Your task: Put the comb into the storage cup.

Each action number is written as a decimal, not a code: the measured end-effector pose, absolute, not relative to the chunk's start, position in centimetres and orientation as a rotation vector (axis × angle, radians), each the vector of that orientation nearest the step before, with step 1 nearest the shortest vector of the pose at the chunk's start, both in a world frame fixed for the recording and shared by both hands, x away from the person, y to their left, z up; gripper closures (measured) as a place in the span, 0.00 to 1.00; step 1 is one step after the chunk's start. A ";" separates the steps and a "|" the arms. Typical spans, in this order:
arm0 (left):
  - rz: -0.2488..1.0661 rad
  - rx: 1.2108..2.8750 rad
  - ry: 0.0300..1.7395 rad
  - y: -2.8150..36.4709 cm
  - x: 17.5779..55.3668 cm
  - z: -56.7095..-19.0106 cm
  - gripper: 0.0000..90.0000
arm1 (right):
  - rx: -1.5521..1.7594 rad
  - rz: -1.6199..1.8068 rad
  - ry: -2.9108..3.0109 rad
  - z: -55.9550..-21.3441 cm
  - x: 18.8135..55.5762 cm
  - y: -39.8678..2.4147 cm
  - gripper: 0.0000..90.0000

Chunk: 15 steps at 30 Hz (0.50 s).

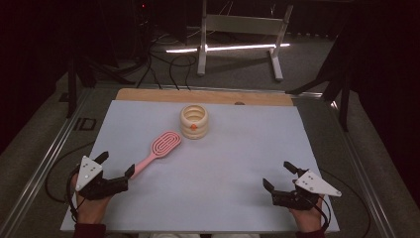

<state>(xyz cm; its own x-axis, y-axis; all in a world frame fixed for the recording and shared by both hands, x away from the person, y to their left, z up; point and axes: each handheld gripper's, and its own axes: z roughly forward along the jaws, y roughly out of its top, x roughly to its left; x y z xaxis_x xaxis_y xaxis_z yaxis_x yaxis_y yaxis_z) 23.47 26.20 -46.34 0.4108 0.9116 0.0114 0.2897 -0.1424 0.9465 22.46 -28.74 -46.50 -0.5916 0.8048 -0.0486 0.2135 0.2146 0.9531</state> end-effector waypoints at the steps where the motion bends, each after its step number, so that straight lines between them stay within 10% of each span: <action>1: 0.783 1.660 1.064 26.3 23.4 -46.4 0.00 | 0.937 1.391 1.938 -46.4 22.5 -28.7 0.09; 15: 0.764 1.620 1.037 26.6 22.8 -46.7 0.00 | 0.935 1.405 1.936 -47.1 23.7 -28.1 0.09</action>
